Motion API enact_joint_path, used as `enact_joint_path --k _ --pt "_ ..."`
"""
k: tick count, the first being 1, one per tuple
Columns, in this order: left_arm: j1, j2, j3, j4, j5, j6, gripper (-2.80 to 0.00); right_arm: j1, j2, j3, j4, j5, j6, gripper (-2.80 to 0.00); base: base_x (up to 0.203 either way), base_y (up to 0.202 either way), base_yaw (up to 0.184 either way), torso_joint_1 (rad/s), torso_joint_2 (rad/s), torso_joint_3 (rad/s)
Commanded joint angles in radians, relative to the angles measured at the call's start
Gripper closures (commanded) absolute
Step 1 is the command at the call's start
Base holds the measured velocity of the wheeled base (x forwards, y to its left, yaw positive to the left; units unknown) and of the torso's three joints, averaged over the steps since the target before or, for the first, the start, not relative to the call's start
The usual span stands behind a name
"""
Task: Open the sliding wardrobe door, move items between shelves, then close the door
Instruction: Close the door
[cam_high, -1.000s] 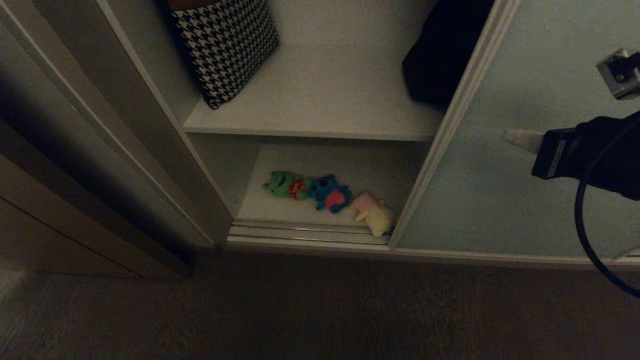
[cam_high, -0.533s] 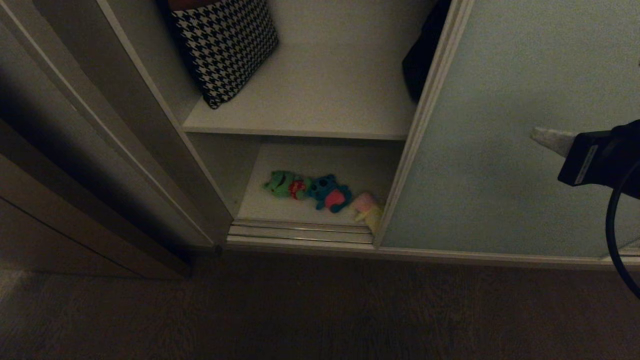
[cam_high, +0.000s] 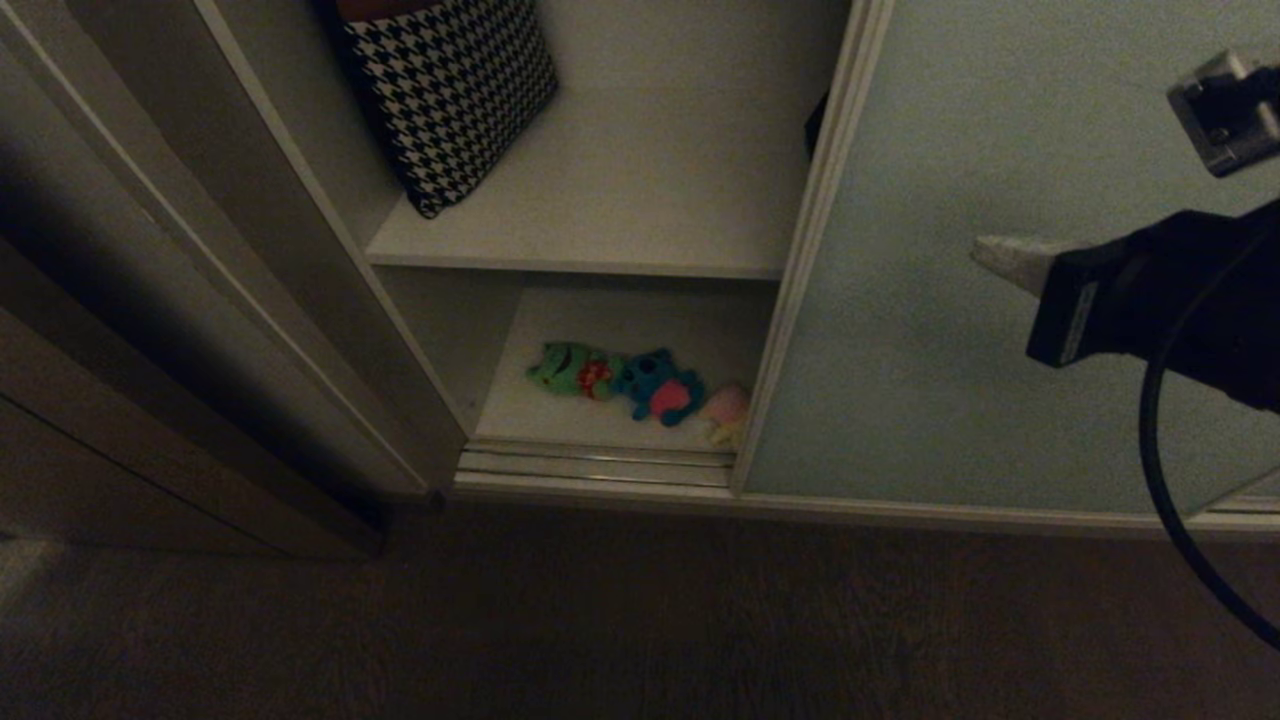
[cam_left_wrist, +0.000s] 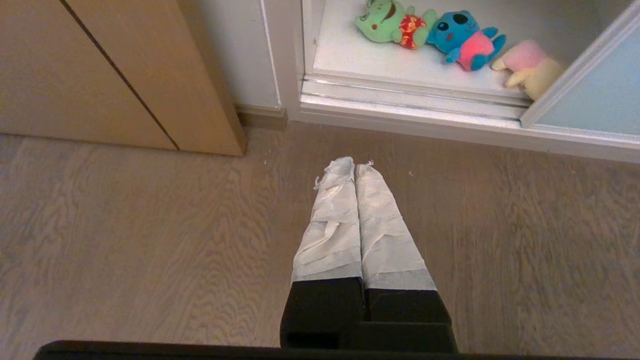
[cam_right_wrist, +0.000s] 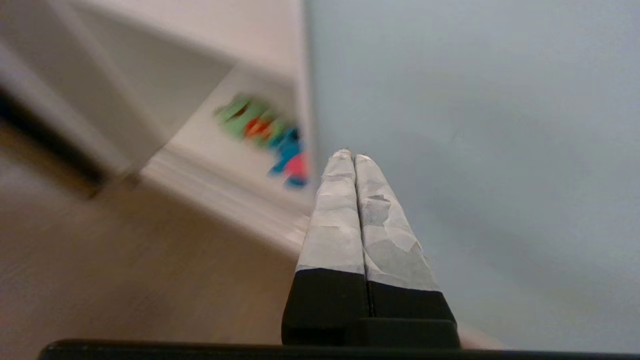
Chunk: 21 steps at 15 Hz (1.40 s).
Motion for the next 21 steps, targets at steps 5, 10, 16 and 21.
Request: enact_joint_path --k 5,10,16,21 --pt "0.000 0.001 0.000 0.000 0.000 -0.001 0.00 0.007 0.279 -0.230 -0.011 -0.048 -0.005 0.00 0.000 0.000 0.000 0.000 0.00 0.000" --pt "0.000 0.001 0.000 0.000 0.000 -0.001 0.00 0.006 0.366 -0.256 -0.048 -0.051 0.014 0.00 0.000 0.000 0.000 0.000 0.00 0.000" --pt "0.000 0.001 0.000 0.000 0.000 -0.001 0.00 0.007 0.440 -0.300 -0.094 -0.076 0.013 0.00 0.000 0.000 0.000 0.000 0.00 0.000" --pt "0.000 0.001 0.000 0.000 0.000 0.001 0.00 0.006 0.502 -0.363 -0.102 -0.074 0.014 0.00 0.000 0.000 0.000 0.000 0.00 0.000"
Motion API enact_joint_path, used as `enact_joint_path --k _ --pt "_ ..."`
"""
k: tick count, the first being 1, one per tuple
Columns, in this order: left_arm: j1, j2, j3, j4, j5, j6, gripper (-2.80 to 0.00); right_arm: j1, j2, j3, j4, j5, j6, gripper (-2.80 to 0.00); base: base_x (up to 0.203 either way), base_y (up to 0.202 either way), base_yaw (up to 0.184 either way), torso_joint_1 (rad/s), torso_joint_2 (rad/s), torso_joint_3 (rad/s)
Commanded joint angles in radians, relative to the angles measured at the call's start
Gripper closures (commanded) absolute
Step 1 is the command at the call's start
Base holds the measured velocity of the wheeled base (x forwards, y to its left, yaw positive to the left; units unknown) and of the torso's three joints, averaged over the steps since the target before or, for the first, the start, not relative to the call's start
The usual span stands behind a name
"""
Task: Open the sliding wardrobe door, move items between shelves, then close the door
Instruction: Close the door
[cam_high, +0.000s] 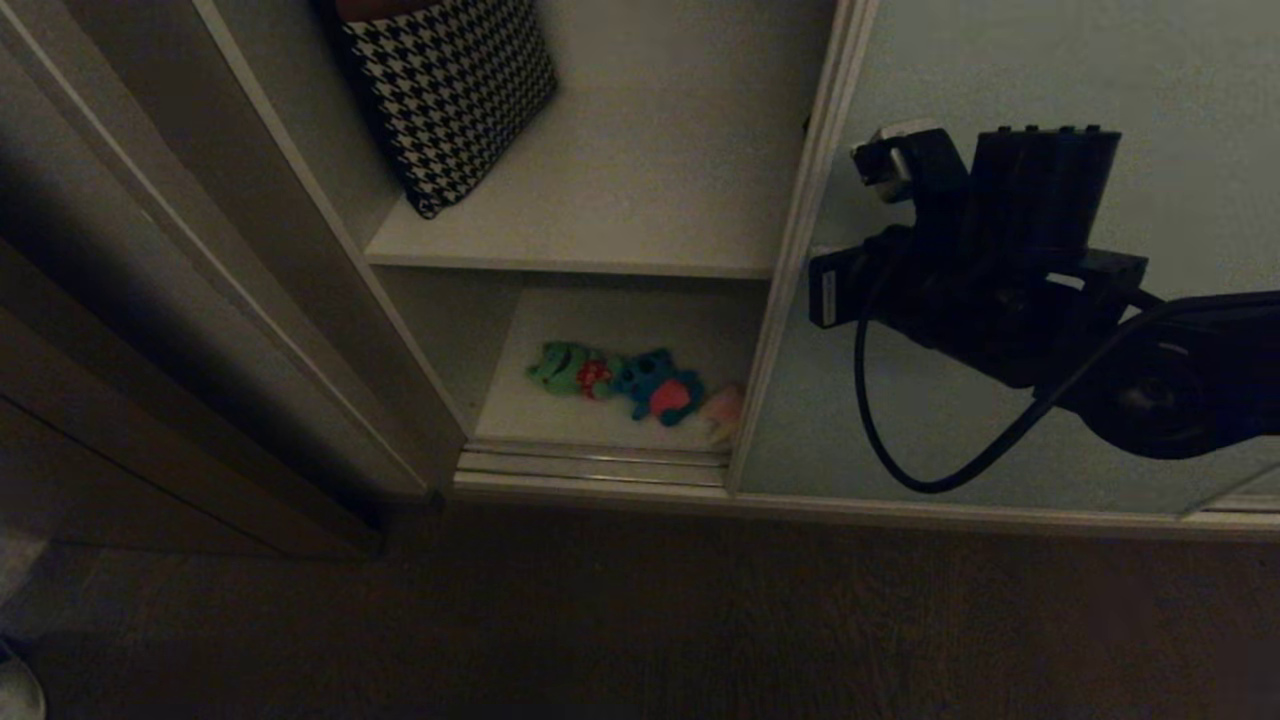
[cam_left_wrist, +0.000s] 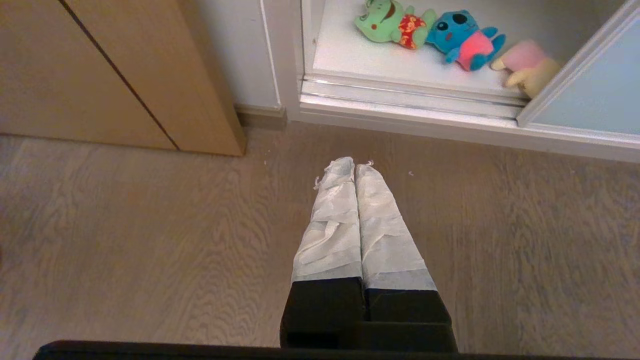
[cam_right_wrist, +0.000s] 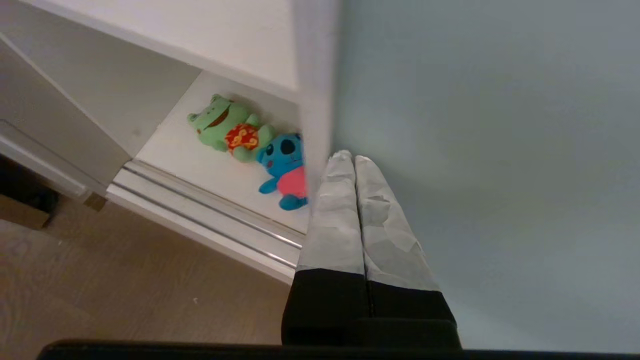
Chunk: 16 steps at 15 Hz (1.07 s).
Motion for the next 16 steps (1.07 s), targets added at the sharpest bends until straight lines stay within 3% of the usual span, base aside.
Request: enact_joint_path --k 1,6,16 --pt "0.000 0.001 0.000 0.000 0.000 -0.001 0.00 -0.005 0.044 -0.049 -0.008 -0.002 0.001 0.00 0.000 0.000 0.000 0.000 0.00 0.000" --pt "0.000 0.001 0.000 0.000 0.000 -0.001 0.00 -0.002 0.102 -0.107 -0.008 -0.006 -0.002 0.00 0.000 0.000 0.000 0.000 0.00 0.000" --pt "0.000 0.001 0.000 0.000 0.000 -0.001 0.00 0.135 0.260 -0.270 -0.003 -0.005 -0.022 0.00 0.000 0.000 0.000 0.000 0.00 0.000"
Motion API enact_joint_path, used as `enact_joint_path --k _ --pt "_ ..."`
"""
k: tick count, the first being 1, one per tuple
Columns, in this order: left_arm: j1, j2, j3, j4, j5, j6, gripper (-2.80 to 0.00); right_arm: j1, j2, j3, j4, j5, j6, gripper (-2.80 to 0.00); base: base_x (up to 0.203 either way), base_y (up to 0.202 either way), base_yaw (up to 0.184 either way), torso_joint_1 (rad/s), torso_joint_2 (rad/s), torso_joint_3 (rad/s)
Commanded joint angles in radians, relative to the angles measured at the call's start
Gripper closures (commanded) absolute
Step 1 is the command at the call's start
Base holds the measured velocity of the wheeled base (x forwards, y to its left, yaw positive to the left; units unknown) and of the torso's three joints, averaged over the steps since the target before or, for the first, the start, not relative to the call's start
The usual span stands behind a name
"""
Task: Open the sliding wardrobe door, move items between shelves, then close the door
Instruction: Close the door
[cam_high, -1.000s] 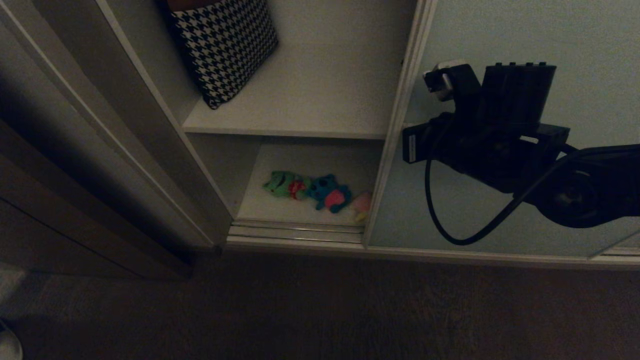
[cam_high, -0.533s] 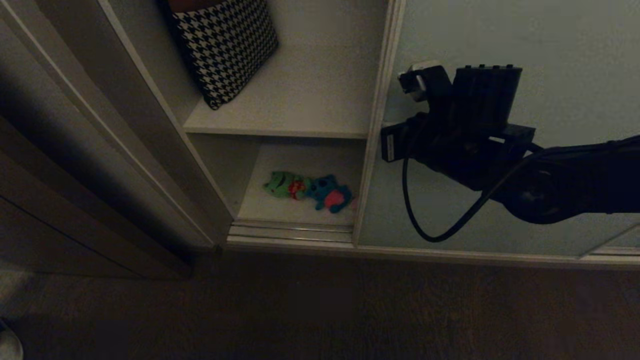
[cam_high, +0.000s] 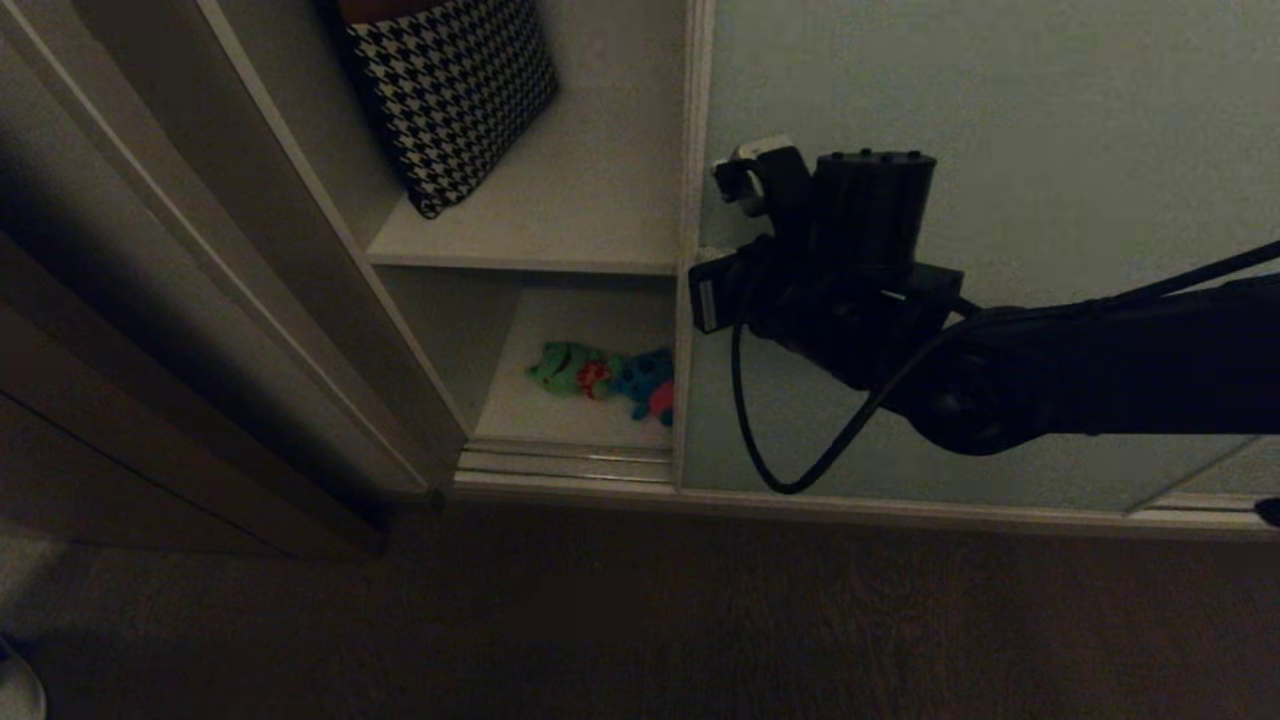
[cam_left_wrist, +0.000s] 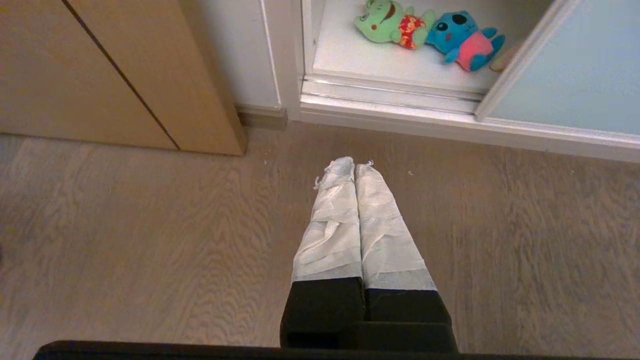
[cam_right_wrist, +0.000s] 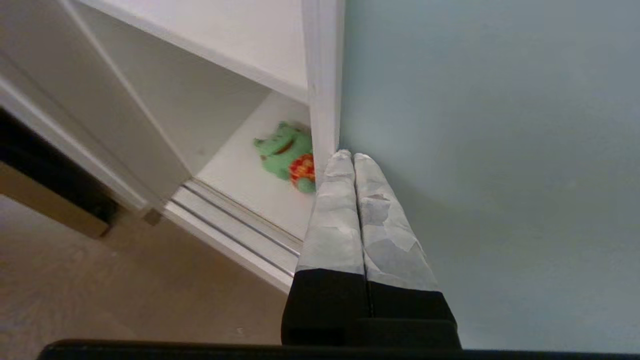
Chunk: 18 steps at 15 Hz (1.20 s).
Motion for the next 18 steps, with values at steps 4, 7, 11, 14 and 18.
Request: enact_joint_path --k 4,7,11,14,18 --pt "0.000 0.001 0.000 0.000 0.000 -0.001 0.00 0.098 0.066 -0.062 -0.002 0.000 0.005 0.00 0.000 0.000 0.000 0.000 0.00 0.000" --pt "0.000 0.001 0.000 0.000 0.000 -0.001 0.00 0.152 -0.017 0.008 -0.038 -0.008 0.005 0.00 0.000 0.000 0.000 0.000 0.00 0.000" --pt "0.000 0.001 0.000 0.000 0.000 0.001 0.00 0.237 -0.176 0.195 -0.112 -0.010 0.004 0.00 0.000 0.000 0.000 0.000 0.00 0.000" --pt "0.000 0.001 0.000 0.000 0.000 -0.001 0.00 0.253 -0.301 0.306 -0.154 -0.044 0.003 0.00 0.000 0.000 0.000 0.000 0.00 0.000" --pt "0.000 0.001 0.000 0.000 0.000 0.001 0.00 0.180 -0.428 0.390 -0.162 -0.132 0.000 0.00 0.000 0.000 0.000 0.000 0.00 0.000"
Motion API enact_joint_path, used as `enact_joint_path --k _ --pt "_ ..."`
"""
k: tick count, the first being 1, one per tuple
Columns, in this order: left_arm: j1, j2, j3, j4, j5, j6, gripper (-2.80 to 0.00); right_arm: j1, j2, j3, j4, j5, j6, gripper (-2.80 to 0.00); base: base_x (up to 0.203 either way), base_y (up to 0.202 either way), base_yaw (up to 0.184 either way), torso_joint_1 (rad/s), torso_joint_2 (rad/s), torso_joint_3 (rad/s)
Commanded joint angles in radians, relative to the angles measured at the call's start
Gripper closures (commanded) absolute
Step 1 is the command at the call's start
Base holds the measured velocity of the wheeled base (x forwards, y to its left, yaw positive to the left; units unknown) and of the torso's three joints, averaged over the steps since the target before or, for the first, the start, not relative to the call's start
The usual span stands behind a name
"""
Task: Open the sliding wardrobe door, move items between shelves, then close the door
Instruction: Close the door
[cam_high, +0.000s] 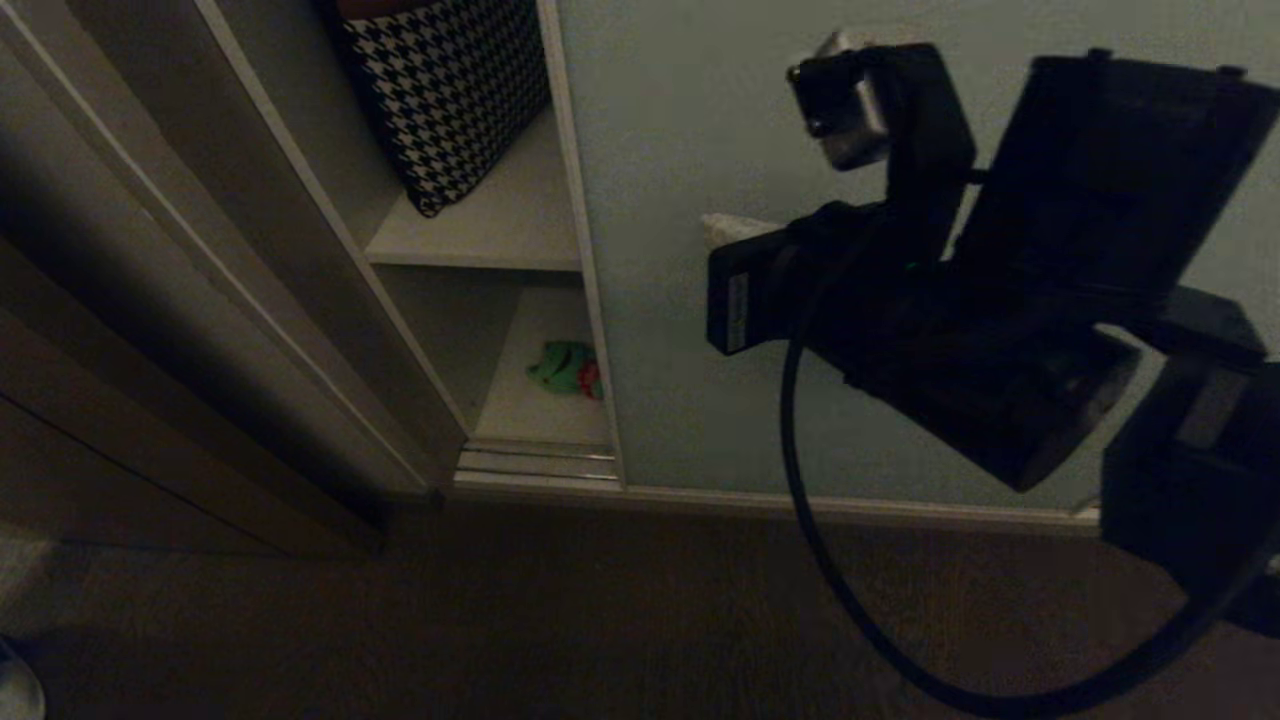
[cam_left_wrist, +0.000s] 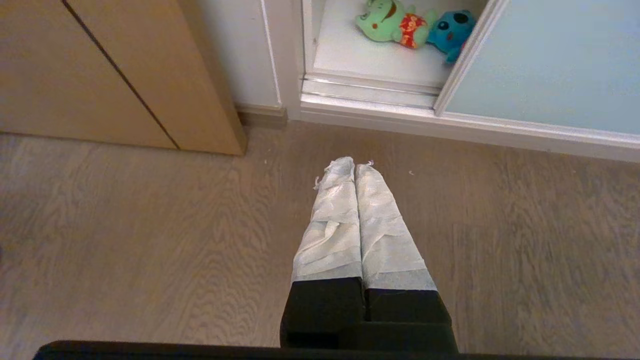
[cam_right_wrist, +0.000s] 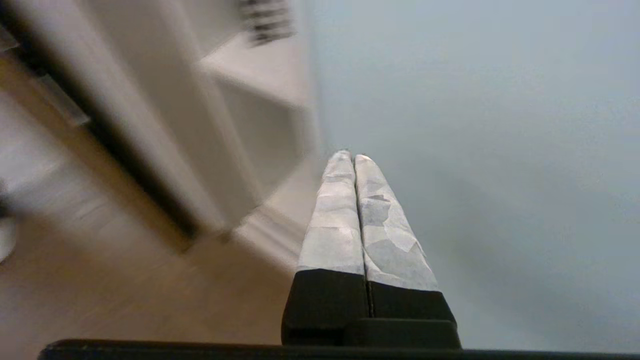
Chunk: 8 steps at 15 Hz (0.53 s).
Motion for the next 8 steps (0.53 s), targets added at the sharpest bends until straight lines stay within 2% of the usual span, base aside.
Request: enact_joint_path --k 1,4,8 --pt "0.000 0.001 0.000 0.000 0.000 0.000 0.00 -0.082 -0.102 0.026 0.000 -0.046 -0.003 0.00 0.000 0.000 0.000 0.000 0.00 0.000" --pt "0.000 0.001 0.000 0.000 0.000 -0.001 0.00 -0.291 -0.129 -0.007 0.008 -0.099 -0.033 0.00 0.000 0.000 0.000 0.000 0.00 0.000" --pt "0.000 0.001 0.000 0.000 0.000 -0.001 0.00 -0.667 -0.249 -0.021 0.029 -0.137 -0.073 0.00 0.000 0.000 0.000 0.000 0.00 0.000"
